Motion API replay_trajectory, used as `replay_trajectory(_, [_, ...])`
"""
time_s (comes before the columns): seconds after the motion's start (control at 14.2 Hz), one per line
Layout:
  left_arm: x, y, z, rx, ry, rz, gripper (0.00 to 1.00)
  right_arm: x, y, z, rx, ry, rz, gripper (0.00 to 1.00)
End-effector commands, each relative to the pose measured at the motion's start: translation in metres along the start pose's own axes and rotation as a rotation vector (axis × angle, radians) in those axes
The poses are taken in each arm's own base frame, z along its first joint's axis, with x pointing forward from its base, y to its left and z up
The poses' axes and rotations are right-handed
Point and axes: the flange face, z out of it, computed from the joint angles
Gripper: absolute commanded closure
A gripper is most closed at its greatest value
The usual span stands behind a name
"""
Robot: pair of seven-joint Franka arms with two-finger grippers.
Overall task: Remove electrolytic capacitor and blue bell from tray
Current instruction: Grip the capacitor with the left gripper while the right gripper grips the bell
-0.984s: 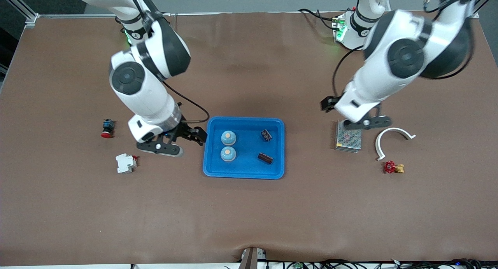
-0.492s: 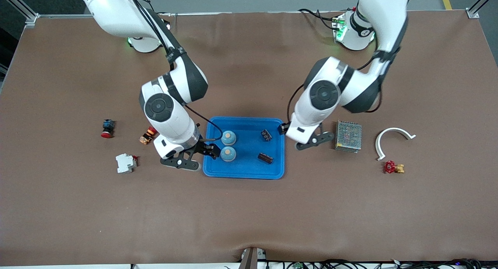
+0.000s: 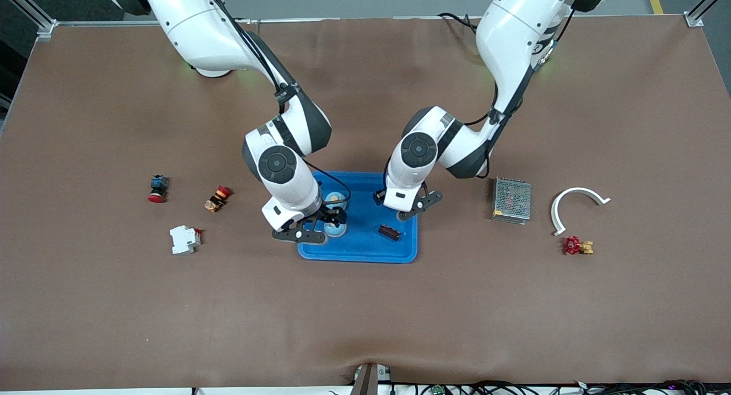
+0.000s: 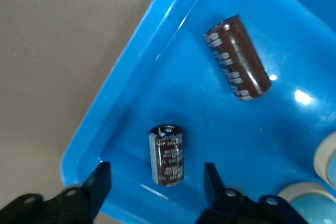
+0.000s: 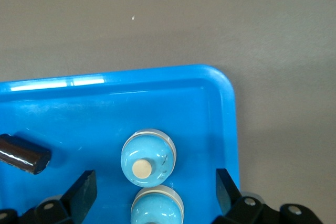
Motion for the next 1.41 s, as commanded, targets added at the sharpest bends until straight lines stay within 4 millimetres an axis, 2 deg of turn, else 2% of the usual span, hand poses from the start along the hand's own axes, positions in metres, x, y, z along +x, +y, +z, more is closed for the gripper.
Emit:
replay_trajectory(0.0, [0.002, 0.006, 0.011, -0.013, 0.000, -0.031, 0.26, 0.006, 0.000, 0.010, 0.006, 0.012, 0.005, 0.00])
replay_trajectory(0.28, [0.001, 0.003, 0.026, 0.003, -0.012, -0.035, 0.38, 0.001, -0.006, 0.029, 0.007, 0.015, -0.007, 0.00])
replay_trajectory(0.42, [0.000, 0.003, 0.027, 0.005, -0.014, -0.034, 0.47, -0.002, -0.009, 0.043, 0.009, 0.018, -0.014, 0.00])
replay_trajectory(0.56, [0.001, 0.003, 0.027, 0.005, -0.013, -0.034, 0.64, -0.003, -0.016, 0.053, 0.009, 0.020, -0.023, 0.00])
replay_trajectory(0.63, [0.002, 0.003, 0.025, 0.003, -0.009, -0.026, 0.80, -0.003, -0.016, 0.055, 0.008, 0.019, -0.023, 0.00])
replay_trajectory(0.7, [0.006, 0.008, 0.015, -0.017, 0.000, -0.018, 0.94, -0.003, -0.015, 0.060, 0.005, 0.015, -0.023, 0.00])
replay_trajectory(0.77, [0.009, 0.012, 0.008, -0.030, 0.006, -0.025, 1.00, -0.003, -0.015, 0.062, 0.003, 0.015, -0.028, 0.00])
replay_trajectory(0.98, [0.022, 0.010, -0.019, -0.048, 0.024, -0.027, 1.00, -0.003, -0.016, 0.070, 0.000, 0.011, -0.053, 0.00])
replay_trajectory(1.19, [0.045, 0.000, -0.075, -0.059, 0.043, -0.004, 1.00, -0.006, -0.019, 0.074, -0.003, 0.007, -0.060, 0.00])
replay_trajectory(1.34, [0.062, -0.014, -0.110, -0.042, 0.045, 0.025, 1.00, -0.010, -0.021, 0.079, -0.007, 0.002, -0.066, 0.00])
